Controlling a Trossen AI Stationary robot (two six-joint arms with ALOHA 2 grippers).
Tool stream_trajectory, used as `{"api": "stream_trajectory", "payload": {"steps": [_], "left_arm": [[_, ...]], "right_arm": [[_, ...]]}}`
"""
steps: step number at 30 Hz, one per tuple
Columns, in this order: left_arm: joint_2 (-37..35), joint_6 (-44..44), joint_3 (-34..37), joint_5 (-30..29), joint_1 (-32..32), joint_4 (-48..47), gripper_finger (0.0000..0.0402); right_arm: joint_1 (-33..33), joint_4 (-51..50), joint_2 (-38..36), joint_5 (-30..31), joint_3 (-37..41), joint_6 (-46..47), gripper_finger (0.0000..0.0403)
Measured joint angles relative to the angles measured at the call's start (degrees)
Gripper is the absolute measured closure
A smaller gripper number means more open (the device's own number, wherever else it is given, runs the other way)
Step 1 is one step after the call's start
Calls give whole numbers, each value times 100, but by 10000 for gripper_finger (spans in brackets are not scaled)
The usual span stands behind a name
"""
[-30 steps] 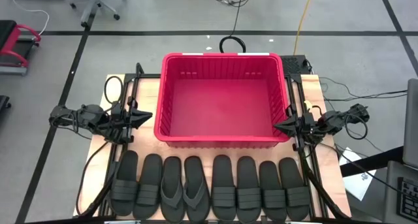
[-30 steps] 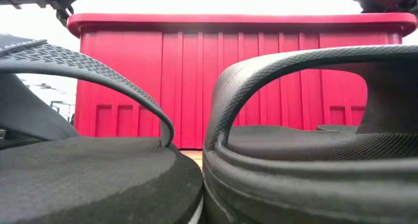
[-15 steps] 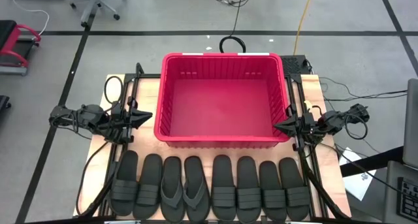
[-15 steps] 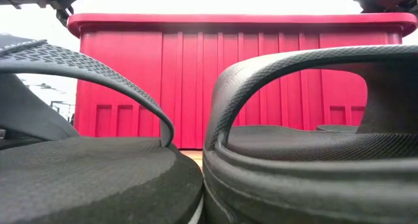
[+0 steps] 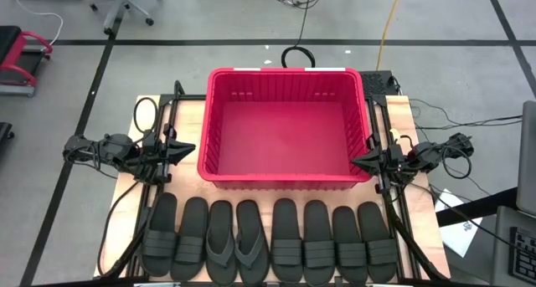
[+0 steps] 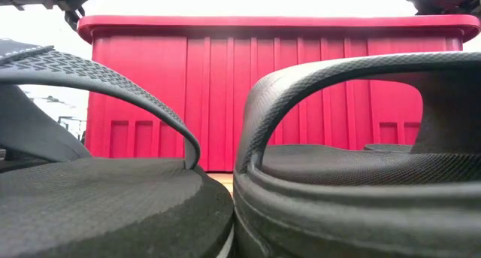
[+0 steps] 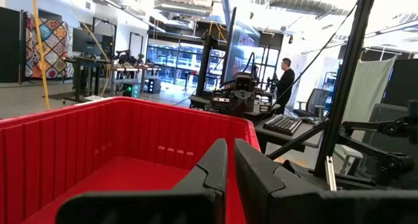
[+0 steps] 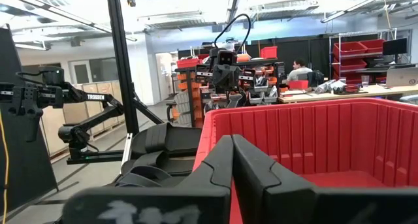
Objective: Pick and place slides into bin
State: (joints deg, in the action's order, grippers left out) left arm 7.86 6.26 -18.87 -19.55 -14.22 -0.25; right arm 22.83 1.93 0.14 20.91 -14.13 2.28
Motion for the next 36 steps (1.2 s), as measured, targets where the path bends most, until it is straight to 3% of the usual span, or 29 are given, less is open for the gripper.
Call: {"api": "stream_trajectory", "payload": {"steps": [16, 24, 30, 33, 36], "left_arm": [[0, 0, 0, 0, -2, 0, 376], [0, 0, 0, 0, -2, 0, 376], [0, 0, 0, 0, -2, 0, 376], [1, 0, 0, 2, 0, 0, 376], [2, -2, 0, 1, 0, 0, 376]], "right_arm": [[-1, 5, 0, 0, 0, 33, 403], [0, 177, 1, -197, 0, 899, 403], [-2, 970, 209, 182, -43, 501, 402], [0, 878, 639, 327, -545, 119, 390], [9, 263, 1412, 697, -1522, -231, 369]]}}
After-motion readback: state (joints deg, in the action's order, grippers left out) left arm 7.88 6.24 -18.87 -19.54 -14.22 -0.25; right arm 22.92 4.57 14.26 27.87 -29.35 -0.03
